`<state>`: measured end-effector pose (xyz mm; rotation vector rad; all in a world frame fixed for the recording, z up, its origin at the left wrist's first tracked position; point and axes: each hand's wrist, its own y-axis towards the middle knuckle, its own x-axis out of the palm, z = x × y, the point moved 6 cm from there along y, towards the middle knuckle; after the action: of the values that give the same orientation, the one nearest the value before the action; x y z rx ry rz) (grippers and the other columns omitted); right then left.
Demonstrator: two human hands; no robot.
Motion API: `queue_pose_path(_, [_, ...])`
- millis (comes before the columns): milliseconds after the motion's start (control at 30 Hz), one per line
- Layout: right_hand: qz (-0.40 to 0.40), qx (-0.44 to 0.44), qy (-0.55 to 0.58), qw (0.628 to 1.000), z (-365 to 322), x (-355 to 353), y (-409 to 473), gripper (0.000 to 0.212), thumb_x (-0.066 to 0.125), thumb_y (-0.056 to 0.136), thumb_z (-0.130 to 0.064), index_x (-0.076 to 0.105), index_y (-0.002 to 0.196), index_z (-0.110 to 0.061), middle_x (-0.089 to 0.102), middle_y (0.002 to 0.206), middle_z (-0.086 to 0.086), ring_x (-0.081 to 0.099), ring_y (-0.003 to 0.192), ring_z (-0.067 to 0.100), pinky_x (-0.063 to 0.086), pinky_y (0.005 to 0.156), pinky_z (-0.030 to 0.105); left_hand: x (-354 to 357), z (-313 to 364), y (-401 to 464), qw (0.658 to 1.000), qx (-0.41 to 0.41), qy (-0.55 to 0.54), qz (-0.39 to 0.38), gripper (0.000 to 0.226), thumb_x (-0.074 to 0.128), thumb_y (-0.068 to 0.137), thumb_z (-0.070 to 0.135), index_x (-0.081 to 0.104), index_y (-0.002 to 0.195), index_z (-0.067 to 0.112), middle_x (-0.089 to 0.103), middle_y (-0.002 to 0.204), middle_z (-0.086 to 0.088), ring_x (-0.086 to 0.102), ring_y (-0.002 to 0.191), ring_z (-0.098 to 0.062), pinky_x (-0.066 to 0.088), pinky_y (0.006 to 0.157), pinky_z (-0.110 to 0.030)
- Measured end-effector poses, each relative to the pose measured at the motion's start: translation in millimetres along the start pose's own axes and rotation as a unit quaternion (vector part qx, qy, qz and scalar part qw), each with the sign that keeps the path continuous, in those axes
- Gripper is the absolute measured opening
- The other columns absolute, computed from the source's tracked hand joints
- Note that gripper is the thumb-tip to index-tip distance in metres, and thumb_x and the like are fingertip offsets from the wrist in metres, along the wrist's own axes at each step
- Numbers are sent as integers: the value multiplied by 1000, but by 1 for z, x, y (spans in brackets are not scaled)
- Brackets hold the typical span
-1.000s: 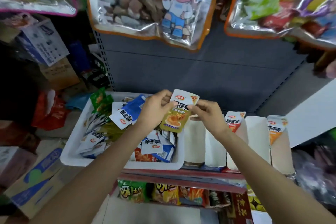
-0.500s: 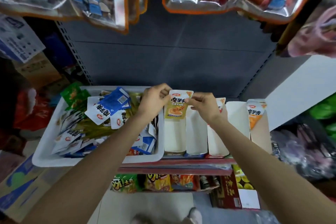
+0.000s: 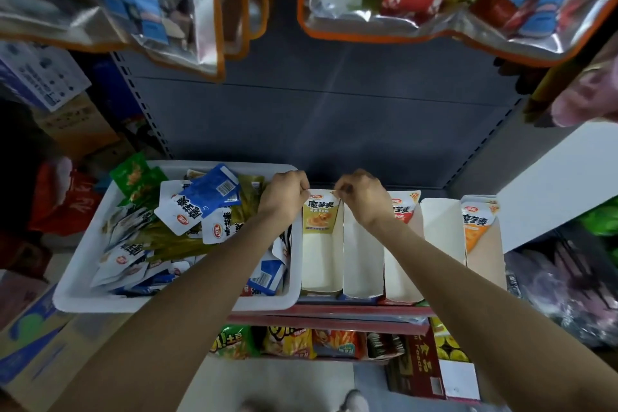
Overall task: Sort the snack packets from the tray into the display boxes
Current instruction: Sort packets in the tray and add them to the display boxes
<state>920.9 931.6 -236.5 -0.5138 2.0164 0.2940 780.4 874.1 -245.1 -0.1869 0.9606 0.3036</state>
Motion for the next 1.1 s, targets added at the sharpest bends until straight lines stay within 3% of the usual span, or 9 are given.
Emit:
queue_pose_path(133, [-24, 16, -1, 1000, 0, 6, 3, 16, 54, 95, -20, 66, 103, -13, 59, 107, 7, 59, 92, 23, 40, 69, 26, -3, 0, 1, 1000, -9, -8, 2, 8, 60, 90, 17, 62, 96, 12, 68, 97, -4, 64, 88, -20, 55, 78, -38])
queue_pose_path(267, [12, 10, 37, 999, -5, 4, -3, 27, 55, 94, -21, 58, 121, -16, 47, 126, 7, 61, 98, 23, 51, 84, 32, -14, -18, -10, 999, 14, -24, 36, 14, 58, 89, 11, 61, 103, 9, 65, 103, -6, 63, 90, -20, 54, 80, -38])
queue_pose_path(333, [45, -27, 28, 998, -19, 3, -12, 28, 54, 94, -20, 57, 122, -16, 45, 127, 5, 58, 102, 22, 49, 85, 29, -24, -39, -22, 997, 18, -15, 73, 15, 56, 90, 9, 62, 104, 10, 64, 103, -7, 62, 91, -19, 55, 80, -36])
queue_pose_path(433, [10, -106, 28, 994, -54, 16, -24, 28, 53, 93, -15, 59, 121, -13, 49, 125, 6, 53, 110, 22, 45, 90, 28, -36, -71, -38, 995, 28, 1, 98, 24, 53, 89, 1, 64, 108, 10, 62, 109, -7, 57, 101, -20, 50, 89, -33])
queue_pose_path(600, [-111, -111, -26, 987, -87, 52, -31, 42, 48, 97, -25, 43, 138, -19, 40, 141, -1, 39, 130, 18, 25, 102, 28, -29, -91, -56, 998, 45, 29, -23, 36, 57, 90, 14, 54, 126, 14, 50, 130, -4, 45, 121, -20, 40, 102, -34])
queue_pose_path(700, [-169, -115, -59, 977, -88, 72, -34, 40, 44, 98, -25, 43, 137, -17, 42, 142, 5, 41, 129, 25, 37, 105, 35, -21, -88, -68, 992, 94, 27, -77, 47, 62, 87, 22, 50, 133, 20, 41, 142, 2, 37, 130, -15, 33, 109, -34])
queue_pose_path(800, [-184, -115, -96, 971, -81, 82, -37, 35, 43, 97, -20, 46, 131, -14, 51, 131, 10, 49, 119, 30, 45, 97, 41, -14, -84, -74, 986, 141, 14, -89, 43, 69, 81, 18, 58, 123, 23, 50, 130, 3, 44, 121, -13, 37, 103, -34])
queue_pose_path(933, [-185, -108, -77, 974, -78, 83, -35, 35, 43, 97, -18, 46, 131, -14, 55, 127, 13, 50, 116, 31, 45, 94, 43, -13, -72, -72, 988, 142, -23, -52, 22, 73, 77, 14, 67, 97, 19, 57, 104, 2, 50, 103, -16, 43, 90, -39])
queue_pose_path(1100, [-204, -74, -33, 976, -74, 79, -33, 41, 37, 97, -7, 41, 137, -17, 57, 128, 12, 56, 112, 30, 44, 91, 34, -9, -61, -69, 984, 169, 28, -56, 9, 72, 80, 18, 73, 88, 21, 55, 105, 4, 48, 106, -14, 41, 93, -38])
